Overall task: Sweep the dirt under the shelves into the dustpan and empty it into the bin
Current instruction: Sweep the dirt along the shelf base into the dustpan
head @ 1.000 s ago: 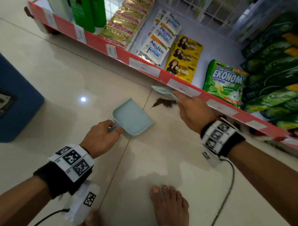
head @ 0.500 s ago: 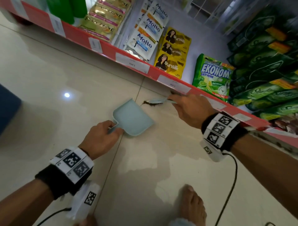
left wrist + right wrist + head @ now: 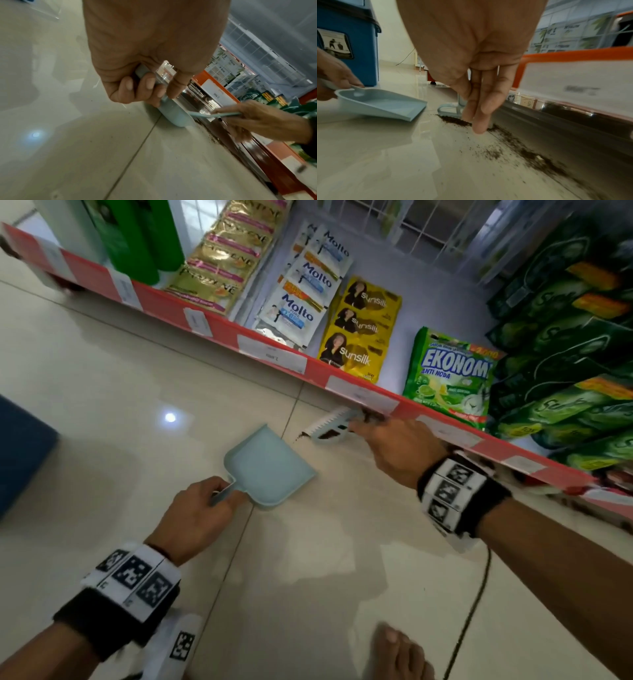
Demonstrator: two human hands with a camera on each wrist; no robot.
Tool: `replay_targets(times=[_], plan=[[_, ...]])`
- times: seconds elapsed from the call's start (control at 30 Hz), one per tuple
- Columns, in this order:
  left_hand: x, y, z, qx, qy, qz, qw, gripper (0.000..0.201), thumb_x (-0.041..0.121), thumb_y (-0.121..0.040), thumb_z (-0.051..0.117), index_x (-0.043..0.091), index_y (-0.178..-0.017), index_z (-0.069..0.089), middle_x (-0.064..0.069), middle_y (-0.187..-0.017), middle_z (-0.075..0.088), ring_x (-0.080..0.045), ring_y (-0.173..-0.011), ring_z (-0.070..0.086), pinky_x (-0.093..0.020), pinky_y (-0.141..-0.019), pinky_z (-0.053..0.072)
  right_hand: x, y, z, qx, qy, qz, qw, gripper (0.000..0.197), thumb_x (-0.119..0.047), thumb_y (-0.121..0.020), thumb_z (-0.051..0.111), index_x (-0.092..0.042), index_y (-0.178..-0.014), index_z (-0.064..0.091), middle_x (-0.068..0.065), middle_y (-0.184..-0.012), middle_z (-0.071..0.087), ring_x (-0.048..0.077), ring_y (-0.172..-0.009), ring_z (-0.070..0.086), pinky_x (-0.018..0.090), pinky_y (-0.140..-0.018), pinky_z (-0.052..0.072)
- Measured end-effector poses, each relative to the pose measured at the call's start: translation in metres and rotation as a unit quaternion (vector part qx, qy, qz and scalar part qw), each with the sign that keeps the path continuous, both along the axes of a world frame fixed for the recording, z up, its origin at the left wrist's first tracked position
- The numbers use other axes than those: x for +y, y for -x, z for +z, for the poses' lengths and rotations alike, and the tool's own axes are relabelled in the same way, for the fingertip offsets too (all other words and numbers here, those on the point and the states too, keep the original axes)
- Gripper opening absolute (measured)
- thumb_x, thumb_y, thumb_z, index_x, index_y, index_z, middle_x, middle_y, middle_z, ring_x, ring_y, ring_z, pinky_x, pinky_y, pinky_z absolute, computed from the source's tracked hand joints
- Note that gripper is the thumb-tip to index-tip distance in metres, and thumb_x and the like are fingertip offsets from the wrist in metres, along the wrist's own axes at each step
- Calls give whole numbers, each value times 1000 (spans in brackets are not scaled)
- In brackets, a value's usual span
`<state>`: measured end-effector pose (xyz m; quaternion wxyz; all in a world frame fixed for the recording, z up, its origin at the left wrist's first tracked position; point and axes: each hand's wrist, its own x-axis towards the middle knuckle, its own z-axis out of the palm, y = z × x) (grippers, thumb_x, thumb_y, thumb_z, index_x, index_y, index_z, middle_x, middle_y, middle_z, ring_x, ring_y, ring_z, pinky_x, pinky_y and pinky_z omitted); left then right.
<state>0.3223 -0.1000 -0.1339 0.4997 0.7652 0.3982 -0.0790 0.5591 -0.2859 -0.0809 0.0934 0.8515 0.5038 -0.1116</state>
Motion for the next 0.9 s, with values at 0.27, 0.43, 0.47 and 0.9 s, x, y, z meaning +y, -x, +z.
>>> replay_targets(times=[0.27,0.43,0.47,0.9], plan=[[-13,3,20,9,-43,1,999,39,35,-93,60,-2,-86,66,-5,-64,59,-17,-60,51,-30,-57,37,-19,4,15,46,-97,-47,993,44,-17,-97,44,-34,-138,48,17,-106,69,40,-89,64,45,-73,53],[-11,26,27,24,-64,23,997,63,54,-71,48,-3,-87,68,-20,-75,67,-21,-61,52,-31,-58,38,54,20,-5,42,-133,5,990,47,-12,-95,46,-33,-137,51,11,-91,68,34,-83,65,35,-64,40],[-12,30,28,29,-66,27,997,64,55,-70,47,-3,-87,68,-20,-75,67,-22,-61,53,-31,-58,38,64,23,-9,35,-125,18,991,47,-12,-95,46,-33,-137,51,11,-92,69,33,-84,64,35,-64,38],[-9,34,23,18,-73,38,996,66,54,-70,45,-5,-88,66,-9,-67,61,-21,-62,52,-31,-60,40,-22,-6,11,130,-106,-19,986,46,-14,-91,50,-36,-130,58,3,-89,73,30,-79,67,41,-68,55]])
